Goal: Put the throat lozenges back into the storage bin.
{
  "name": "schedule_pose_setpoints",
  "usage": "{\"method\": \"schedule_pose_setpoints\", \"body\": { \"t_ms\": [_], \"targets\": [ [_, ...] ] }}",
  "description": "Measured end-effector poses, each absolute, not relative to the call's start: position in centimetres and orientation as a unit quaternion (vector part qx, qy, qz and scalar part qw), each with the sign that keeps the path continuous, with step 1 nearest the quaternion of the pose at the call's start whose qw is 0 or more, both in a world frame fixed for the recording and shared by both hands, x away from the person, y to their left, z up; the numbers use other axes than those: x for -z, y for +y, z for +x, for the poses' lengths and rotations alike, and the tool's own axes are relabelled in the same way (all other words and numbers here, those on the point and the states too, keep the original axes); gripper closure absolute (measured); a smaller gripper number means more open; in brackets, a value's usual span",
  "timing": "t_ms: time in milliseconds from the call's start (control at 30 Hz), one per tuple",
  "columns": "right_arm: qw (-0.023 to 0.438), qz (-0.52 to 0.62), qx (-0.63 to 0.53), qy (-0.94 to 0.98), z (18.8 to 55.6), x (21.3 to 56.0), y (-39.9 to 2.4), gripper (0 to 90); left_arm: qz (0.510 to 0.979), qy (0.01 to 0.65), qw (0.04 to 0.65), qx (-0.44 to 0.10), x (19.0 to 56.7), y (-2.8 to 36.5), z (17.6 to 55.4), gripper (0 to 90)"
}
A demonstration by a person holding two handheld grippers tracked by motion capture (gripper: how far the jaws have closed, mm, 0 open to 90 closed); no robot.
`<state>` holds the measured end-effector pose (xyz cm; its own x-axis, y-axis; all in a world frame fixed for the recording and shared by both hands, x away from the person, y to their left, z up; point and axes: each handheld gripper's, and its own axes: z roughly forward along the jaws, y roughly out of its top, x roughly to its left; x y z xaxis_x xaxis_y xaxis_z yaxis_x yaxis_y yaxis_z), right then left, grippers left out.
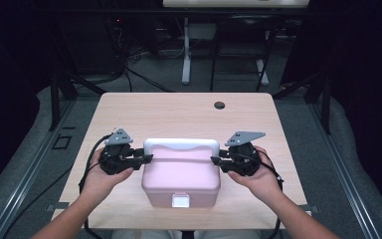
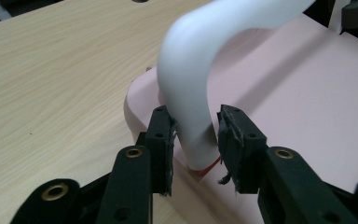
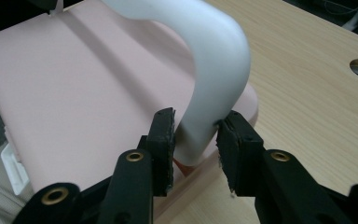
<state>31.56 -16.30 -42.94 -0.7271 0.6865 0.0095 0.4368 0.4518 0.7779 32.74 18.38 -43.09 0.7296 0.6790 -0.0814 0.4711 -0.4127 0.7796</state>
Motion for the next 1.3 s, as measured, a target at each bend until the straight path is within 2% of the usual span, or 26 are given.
{"method": "schedule_pose_setpoints", "body": {
  "t_ms": [133, 667, 967, 1300],
  "targets": [
    [0.168, 0.324, -0.390, 0.846, 31.3, 43.1, -15.8, 66.8, 0.830, 0.344, 0.422, -0.120, 43.2, 18.5, 32.6, 68.5],
    [0.141, 0.336, -0.418, 0.832, 31.0, 43.6, -16.8, 68.2, 0.833, 0.338, 0.424, -0.106, 43.8, 18.7, 32.6, 70.8],
    [0.119, 0.354, -0.431, 0.822, 31.3, 43.8, -17.1, 73.6, 0.830, 0.344, 0.426, -0.103, 43.8, 18.7, 32.6, 72.2],
    [0.119, 0.352, -0.420, 0.828, 31.4, 43.5, -16.9, 74.2, 0.834, 0.343, 0.419, -0.104, 43.5, 18.6, 32.5, 73.3]
  ]
}}
